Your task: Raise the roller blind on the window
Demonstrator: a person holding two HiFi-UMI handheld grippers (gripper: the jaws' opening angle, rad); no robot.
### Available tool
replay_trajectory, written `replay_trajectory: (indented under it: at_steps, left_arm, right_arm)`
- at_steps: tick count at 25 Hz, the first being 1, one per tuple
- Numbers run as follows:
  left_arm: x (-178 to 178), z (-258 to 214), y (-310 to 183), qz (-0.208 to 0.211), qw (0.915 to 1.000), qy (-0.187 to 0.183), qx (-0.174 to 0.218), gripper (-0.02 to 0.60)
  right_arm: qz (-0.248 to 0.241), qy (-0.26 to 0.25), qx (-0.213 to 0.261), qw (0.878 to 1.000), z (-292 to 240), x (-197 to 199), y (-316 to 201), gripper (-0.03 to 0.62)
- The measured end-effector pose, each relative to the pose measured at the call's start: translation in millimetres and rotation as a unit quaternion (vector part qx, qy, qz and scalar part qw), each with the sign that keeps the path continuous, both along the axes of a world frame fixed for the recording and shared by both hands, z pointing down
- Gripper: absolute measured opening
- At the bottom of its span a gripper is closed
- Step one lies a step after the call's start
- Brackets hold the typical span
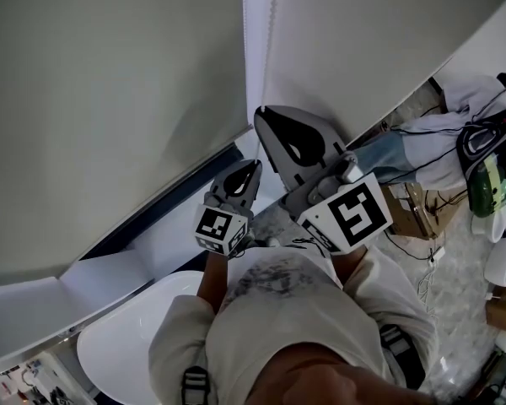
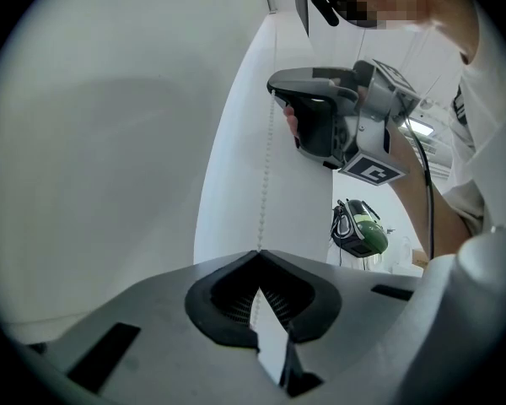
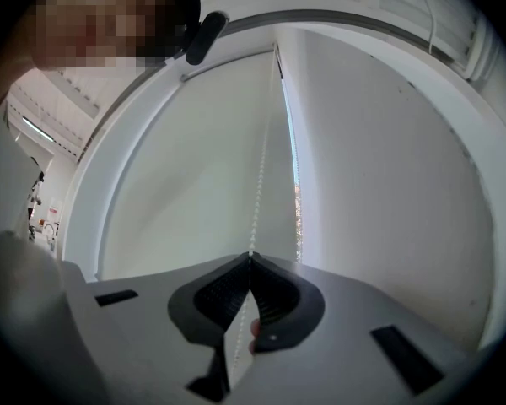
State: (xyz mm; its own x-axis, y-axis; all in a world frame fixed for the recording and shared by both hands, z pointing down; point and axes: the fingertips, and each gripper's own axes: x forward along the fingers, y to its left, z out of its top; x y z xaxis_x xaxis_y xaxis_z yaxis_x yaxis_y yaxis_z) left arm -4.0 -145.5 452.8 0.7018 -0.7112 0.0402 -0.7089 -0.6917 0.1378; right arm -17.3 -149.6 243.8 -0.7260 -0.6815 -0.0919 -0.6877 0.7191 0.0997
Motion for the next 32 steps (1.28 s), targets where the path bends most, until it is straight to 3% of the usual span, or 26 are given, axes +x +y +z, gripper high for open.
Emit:
replay_trajectory:
  at_steps: [32]
  left_arm:
    - [-1.0,162.4,12.5,-0.025,0.9927,-0.017,-0.116,0.008]
  right_arm:
    - [-0.027,0.061,-0.097,0.993,157.9,-4.4,6.6,0.063]
